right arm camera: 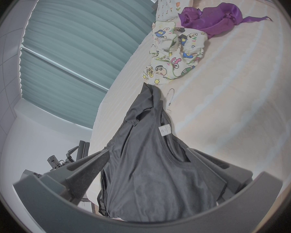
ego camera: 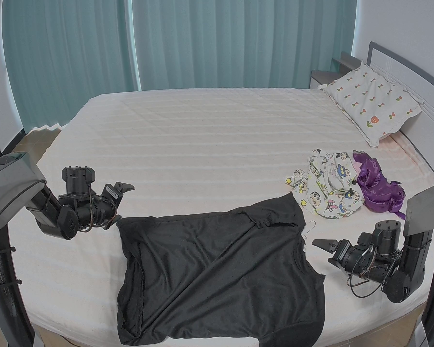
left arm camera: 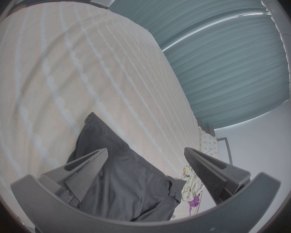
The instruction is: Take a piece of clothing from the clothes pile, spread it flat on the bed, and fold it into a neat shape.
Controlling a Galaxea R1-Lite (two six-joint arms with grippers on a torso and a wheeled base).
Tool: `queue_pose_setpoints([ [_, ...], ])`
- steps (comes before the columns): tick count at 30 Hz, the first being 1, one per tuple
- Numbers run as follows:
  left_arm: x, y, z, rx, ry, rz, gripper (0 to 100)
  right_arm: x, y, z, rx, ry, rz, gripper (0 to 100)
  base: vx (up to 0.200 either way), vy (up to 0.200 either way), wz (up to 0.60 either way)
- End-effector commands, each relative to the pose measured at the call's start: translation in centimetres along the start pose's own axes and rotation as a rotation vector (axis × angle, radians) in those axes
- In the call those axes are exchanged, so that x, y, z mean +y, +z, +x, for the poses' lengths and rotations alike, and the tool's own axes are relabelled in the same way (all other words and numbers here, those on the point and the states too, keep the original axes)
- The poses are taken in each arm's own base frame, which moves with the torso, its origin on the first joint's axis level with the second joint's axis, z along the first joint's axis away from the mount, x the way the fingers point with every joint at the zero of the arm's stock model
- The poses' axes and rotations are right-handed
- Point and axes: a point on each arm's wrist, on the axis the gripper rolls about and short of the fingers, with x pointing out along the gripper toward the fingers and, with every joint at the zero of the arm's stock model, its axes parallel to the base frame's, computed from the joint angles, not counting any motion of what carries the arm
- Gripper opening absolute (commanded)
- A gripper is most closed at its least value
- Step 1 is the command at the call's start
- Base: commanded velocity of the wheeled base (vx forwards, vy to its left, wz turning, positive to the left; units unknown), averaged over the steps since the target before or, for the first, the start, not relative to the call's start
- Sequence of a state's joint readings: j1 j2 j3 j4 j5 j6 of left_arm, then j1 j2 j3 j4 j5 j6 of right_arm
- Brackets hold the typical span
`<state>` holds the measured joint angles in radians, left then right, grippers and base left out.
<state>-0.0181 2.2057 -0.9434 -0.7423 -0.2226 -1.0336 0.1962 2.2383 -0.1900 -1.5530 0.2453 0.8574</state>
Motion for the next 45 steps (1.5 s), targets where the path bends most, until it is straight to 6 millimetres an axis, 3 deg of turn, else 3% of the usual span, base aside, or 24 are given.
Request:
queue_pose_setpoints([
  [1, 0.3, 0.0, 0.2, 0.004, 0.008, -0.011, 100, 0.0, 0.0, 0.0, -0.003, 0.003, -0.001, 100, 0.000, 0.000, 0.00],
  [8, 0.3, -0.3, 0.0, 0.010, 0.012, -0.026, 100, 0.5, 0.0, 0.2, -0.004, 0.022, -0.009, 100, 0.000, 0.000, 0.00],
  [14, -0.4, -1.7, -3.0, 0.031, 0.014, -0.101, 100, 2.5, 0.0, 2.0, -0.039, 0.073, -0.026, 100, 0.000, 0.000, 0.00],
  [15, -0.7, -1.8, -3.8, 0.029, 0.004, -0.135, 100, 3.4, 0.5, 3.6, -0.086, 0.067, -0.036, 100, 0.000, 0.000, 0.00],
  [18, -0.7, -1.8, -4.1, 0.029, 0.004, -0.155, 100, 4.1, 0.6, 4.7, -0.083, 0.049, -0.040, 100, 0.000, 0.000, 0.00],
  [19, -0.1, -2.3, -4.7, 0.041, 0.027, -0.171, 100, 5.5, 1.5, 6.5, -0.078, 0.025, -0.037, 100, 0.000, 0.000, 0.00],
  [23, 1.3, -3.3, -5.0, 0.064, 0.040, -0.191, 100, 7.1, 1.4, 9.4, -0.033, -0.003, 0.003, 100, 0.000, 0.000, 0.00],
  [26, 1.6, -3.9, -4.6, 0.059, -0.008, -0.211, 100, 6.9, 0.6, 11.8, -0.011, -0.046, 0.027, 100, 0.000, 0.000, 0.00],
  [34, 2.7, -4.5, -4.4, 0.050, -0.029, -0.212, 100, 6.2, 0.2, 15.5, -0.013, -0.098, 0.032, 100, 0.000, 0.000, 0.00],
  [45, 2.9, -4.8, -4.4, 0.052, -0.022, -0.207, 100, 5.9, 0.6, 17.9, -0.044, -0.152, 0.025, 100, 0.000, 0.000, 0.00],
])
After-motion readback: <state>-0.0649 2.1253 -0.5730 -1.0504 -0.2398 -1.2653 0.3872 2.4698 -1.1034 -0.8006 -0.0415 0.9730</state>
